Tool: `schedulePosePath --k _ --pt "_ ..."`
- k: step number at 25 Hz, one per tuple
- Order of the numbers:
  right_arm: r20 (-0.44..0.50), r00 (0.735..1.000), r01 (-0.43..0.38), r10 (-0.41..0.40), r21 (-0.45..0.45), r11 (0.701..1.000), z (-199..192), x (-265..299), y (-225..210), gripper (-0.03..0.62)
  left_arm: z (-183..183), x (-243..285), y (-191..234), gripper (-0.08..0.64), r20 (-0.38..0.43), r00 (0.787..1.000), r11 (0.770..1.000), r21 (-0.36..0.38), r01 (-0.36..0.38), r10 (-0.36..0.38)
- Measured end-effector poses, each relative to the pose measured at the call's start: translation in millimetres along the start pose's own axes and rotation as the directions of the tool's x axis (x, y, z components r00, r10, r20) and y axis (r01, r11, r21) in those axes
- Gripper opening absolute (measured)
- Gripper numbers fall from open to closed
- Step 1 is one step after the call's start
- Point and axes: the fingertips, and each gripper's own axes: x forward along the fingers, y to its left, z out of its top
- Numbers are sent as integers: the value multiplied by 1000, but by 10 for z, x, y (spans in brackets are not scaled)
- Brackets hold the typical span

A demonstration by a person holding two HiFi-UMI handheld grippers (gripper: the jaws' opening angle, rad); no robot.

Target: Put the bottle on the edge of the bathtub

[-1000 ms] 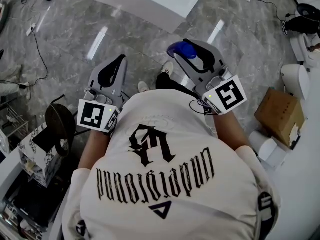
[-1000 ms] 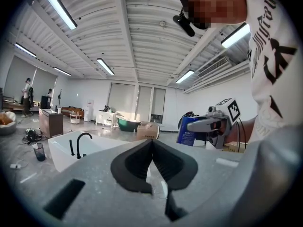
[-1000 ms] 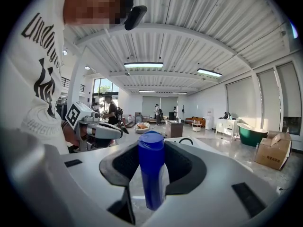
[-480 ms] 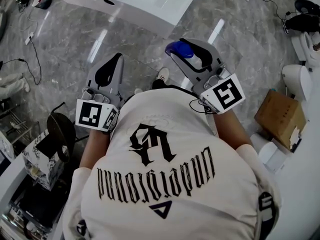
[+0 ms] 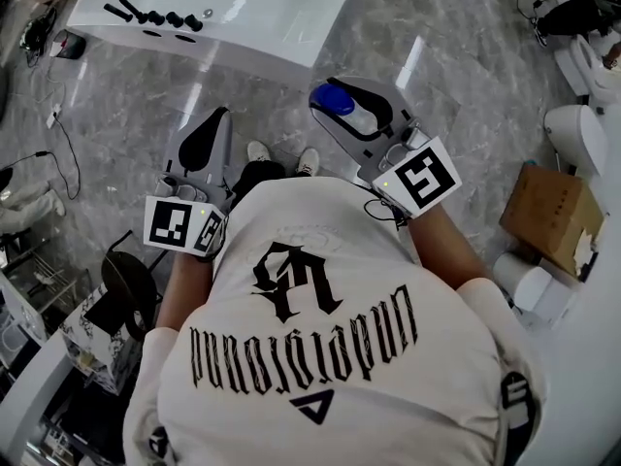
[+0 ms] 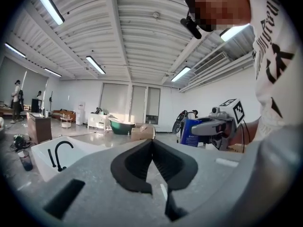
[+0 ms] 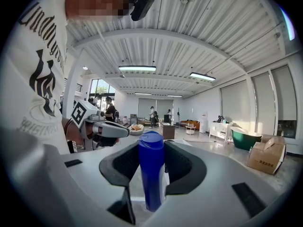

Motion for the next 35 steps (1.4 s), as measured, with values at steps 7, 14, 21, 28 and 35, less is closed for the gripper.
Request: schedulePosePath --k 7,14,21,28,35 --pt "-7 1000 25 -24 12 1000 -62 -30 -173 156 40 277 -18 15 3 999 999 12 39 -39" --pt "-23 998 59 -59 14 998 -117 8 -381 156 -2 505 81 15 -3 998 998 19 62 -62" --pt "-44 997 67 -66 20 998 -165 197 -582 156 5 713 262 15 -6 997 997 10 76 -76" --pt "-58 997 57 -54 52 997 -210 511 -777 156 -29 915 557 15 -28 997 997 -2 75 -75" --pt "-94 995 43 -38 58 997 -316 920 -1013 156 -87 1165 907 15 -56 995 997 -18 79 -80"
